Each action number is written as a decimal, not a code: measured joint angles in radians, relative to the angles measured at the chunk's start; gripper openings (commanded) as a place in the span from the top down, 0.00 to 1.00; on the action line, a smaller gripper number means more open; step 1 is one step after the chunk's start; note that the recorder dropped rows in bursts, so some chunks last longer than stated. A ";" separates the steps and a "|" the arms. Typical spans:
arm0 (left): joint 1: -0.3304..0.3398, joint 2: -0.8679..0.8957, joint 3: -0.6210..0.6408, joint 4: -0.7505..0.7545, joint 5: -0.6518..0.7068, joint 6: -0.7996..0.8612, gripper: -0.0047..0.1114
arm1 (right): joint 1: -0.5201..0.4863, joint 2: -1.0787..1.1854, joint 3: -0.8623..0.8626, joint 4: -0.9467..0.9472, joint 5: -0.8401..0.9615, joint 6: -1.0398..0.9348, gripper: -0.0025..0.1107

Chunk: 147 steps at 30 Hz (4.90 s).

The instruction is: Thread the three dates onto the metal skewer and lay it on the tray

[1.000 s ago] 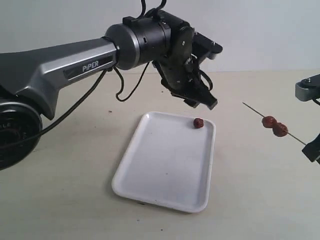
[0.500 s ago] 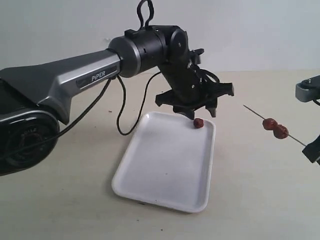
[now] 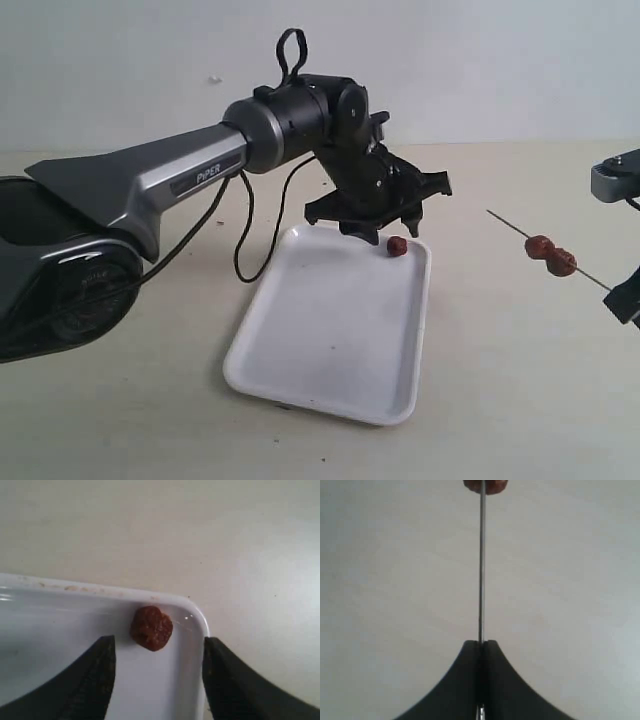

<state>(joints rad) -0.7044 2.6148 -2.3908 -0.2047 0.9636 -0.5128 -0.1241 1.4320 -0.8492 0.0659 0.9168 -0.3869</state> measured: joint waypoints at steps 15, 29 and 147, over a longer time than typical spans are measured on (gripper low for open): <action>0.007 0.015 -0.001 0.000 -0.006 -0.007 0.51 | 0.000 0.000 0.000 0.000 -0.002 0.000 0.98; 0.014 0.036 -0.001 -0.013 -0.018 -0.011 0.51 | 0.000 0.000 0.000 0.000 -0.002 0.000 0.98; -0.118 -0.035 -0.003 0.381 0.036 0.905 0.47 | 0.000 -0.035 0.013 -0.046 -0.002 0.194 0.98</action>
<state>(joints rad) -0.8228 2.5798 -2.3939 0.1762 0.9994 0.3926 -0.1241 1.3970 -0.8365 0.0201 0.9153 -0.1929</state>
